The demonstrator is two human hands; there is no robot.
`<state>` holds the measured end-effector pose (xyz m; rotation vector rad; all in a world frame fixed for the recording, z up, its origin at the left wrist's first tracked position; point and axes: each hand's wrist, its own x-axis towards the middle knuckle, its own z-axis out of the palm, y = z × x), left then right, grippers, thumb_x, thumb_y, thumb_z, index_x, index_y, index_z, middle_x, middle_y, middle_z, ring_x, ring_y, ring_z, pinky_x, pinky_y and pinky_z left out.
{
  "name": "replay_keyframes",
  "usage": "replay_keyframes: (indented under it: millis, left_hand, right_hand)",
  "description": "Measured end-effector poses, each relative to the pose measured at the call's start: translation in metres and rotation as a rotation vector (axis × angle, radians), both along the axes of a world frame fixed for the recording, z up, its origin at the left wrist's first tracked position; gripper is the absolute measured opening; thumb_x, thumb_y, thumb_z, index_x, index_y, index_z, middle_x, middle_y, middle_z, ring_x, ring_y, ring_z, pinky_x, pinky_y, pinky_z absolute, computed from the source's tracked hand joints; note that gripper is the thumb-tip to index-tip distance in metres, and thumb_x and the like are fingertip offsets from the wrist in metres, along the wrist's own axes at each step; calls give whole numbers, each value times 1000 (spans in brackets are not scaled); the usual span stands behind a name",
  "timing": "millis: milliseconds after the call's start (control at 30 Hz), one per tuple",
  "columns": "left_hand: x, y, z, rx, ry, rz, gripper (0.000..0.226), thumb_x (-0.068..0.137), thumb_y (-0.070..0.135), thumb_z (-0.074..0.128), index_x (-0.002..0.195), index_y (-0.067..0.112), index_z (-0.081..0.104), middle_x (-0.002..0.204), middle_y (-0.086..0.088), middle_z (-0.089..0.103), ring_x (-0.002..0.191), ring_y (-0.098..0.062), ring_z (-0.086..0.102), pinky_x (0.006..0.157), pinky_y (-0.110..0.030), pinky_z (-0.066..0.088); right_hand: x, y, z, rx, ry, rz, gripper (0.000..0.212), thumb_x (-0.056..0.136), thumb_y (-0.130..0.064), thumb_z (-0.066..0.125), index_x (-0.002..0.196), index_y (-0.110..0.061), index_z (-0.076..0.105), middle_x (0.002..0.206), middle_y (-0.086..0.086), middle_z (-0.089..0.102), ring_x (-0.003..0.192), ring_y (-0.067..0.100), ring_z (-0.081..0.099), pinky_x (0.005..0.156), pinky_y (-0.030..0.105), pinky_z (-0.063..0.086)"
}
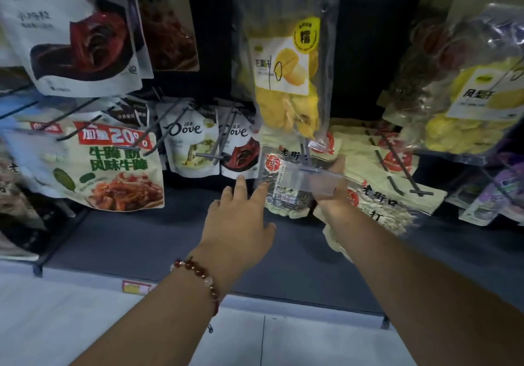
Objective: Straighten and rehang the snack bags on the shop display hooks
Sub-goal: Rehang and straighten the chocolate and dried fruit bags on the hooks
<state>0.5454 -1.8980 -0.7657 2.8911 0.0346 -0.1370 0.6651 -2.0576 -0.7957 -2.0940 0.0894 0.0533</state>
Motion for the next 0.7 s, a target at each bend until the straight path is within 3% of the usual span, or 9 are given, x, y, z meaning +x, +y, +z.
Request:
replay_keyframes:
  millis: [100, 200, 333, 433, 500, 567, 700]
  left_hand:
    - [3, 2, -1, -21, -6, 5, 76, 97, 46, 49, 156, 31, 5, 165, -10, -5, 151, -34, 7, 118, -48, 21]
    - [3, 2, 0, -33, -7, 7, 75, 97, 45, 50, 157, 31, 6, 165, -10, -3, 150, -34, 7, 117, -49, 22]
    - [1, 1, 3, -48, -13, 2, 75, 96, 44, 51, 156, 30, 9, 165, -11, -2, 150, -34, 9, 117, -51, 25]
    - [-4, -2, 5, -45, -13, -10, 74, 96, 44, 51, 156, 31, 10, 165, -11, -2, 150, -34, 10, 116, -51, 27]
    - [-9, -3, 7, -50, -9, -10, 74, 96, 45, 51, 155, 32, 9, 165, -11, -2, 150, -33, 10, 117, -51, 26]
    - [-15, -2, 8, -52, -4, -6, 74, 96, 46, 51, 155, 32, 9, 165, -9, -3, 150, -33, 10, 117, -51, 26]
    - [-27, -2, 14, -44, 13, -12, 77, 95, 47, 51, 156, 33, 7, 165, -7, -3, 150, -32, 10, 117, -49, 25]
  right_hand:
    - [14, -6, -3, 108, -117, -170, 32, 105, -18, 30, 76, -16, 45, 61, -3, 55, 47, 6, 54, 45, 19, 45]
    - [7, -11, 2, 192, -43, -236, 32, 101, -10, 36, 70, -15, 43, 67, 10, 59, 51, 7, 53, 50, 19, 44]
    - [-6, -9, 6, 340, -55, -268, 36, 103, -5, 32, 69, -11, 39, 65, 3, 44, 39, 5, 48, 43, 17, 39]
    - [-21, -9, 9, 335, -69, -212, 32, 99, 5, 32, 73, -13, 38, 72, 6, 40, 56, 13, 41, 37, 16, 36]
    - [-36, -14, 12, 307, -48, -112, 24, 96, 7, 40, 83, -10, 52, 75, 4, 53, 59, 14, 46, 41, 17, 37]
    - [-50, -21, 16, 257, -45, -80, 18, 94, 0, 52, 97, -13, 63, 78, 1, 64, 62, 17, 51, 51, 27, 40]
    - [-80, -34, 23, 309, -33, -65, 11, 92, -8, 61, 95, -19, 62, 94, 13, 71, 66, 17, 54, 62, 36, 45]
